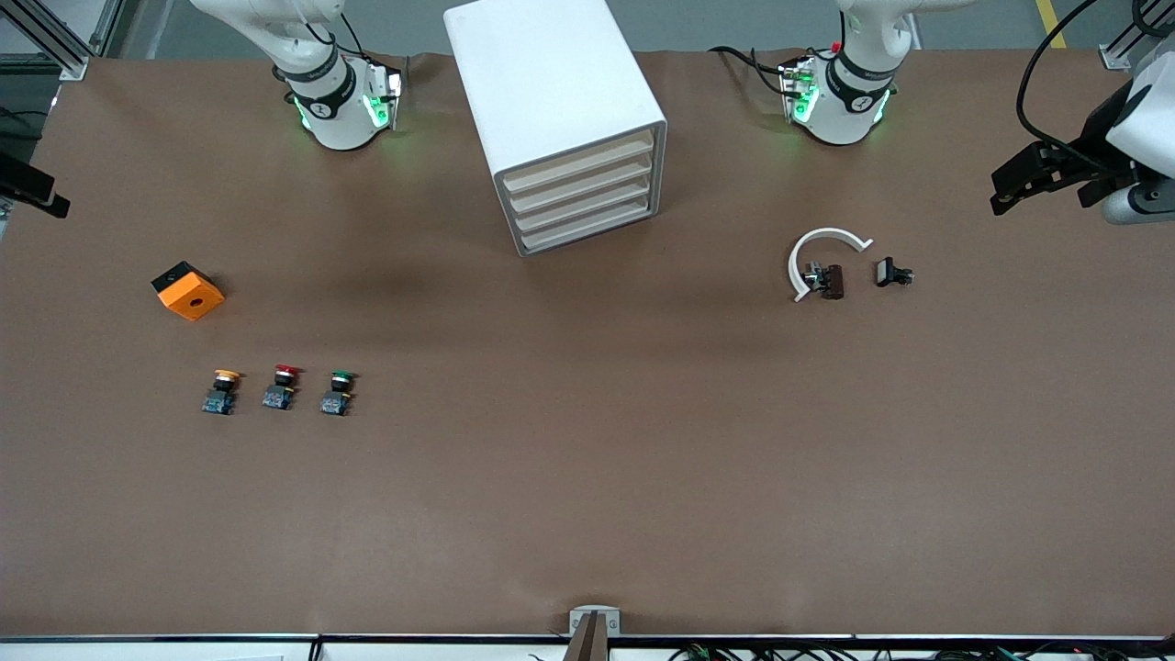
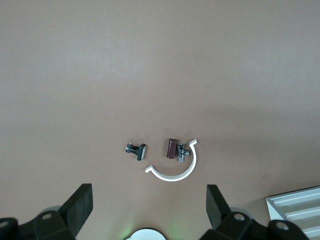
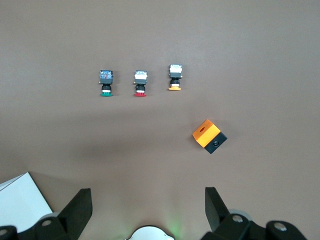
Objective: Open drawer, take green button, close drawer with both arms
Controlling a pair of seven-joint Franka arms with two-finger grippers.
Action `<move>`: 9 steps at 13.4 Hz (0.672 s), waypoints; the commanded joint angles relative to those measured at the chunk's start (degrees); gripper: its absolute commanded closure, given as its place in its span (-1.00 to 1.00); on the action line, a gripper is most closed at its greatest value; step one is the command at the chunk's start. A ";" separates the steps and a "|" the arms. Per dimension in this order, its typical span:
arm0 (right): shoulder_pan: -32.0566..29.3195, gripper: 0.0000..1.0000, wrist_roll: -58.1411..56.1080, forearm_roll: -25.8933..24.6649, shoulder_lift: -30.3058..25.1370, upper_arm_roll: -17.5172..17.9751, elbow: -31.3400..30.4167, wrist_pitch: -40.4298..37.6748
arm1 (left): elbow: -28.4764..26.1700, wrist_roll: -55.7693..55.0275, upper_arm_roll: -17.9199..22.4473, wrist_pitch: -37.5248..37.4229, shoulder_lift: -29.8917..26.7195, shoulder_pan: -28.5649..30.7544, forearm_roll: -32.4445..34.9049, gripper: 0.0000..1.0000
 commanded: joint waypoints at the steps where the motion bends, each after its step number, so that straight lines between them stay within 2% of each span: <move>1: -0.07 -1.00 -0.55 0.50 -5.13 0.55 -5.82 0.71 | -1.55 -0.29 -1.11 0.38 -1.29 1.27 -0.81 -1.00; 5: 1.68 -1.00 -0.55 0.50 -6.98 0.29 -8.02 1.06 | -1.82 -0.29 -1.11 0.91 -1.29 1.27 -0.81 -1.00; 9: 2.13 -1.00 -0.55 0.50 -11.90 0.11 -14.78 4.75 | -1.38 -0.29 -1.02 1.26 -0.59 1.36 -1.16 -1.00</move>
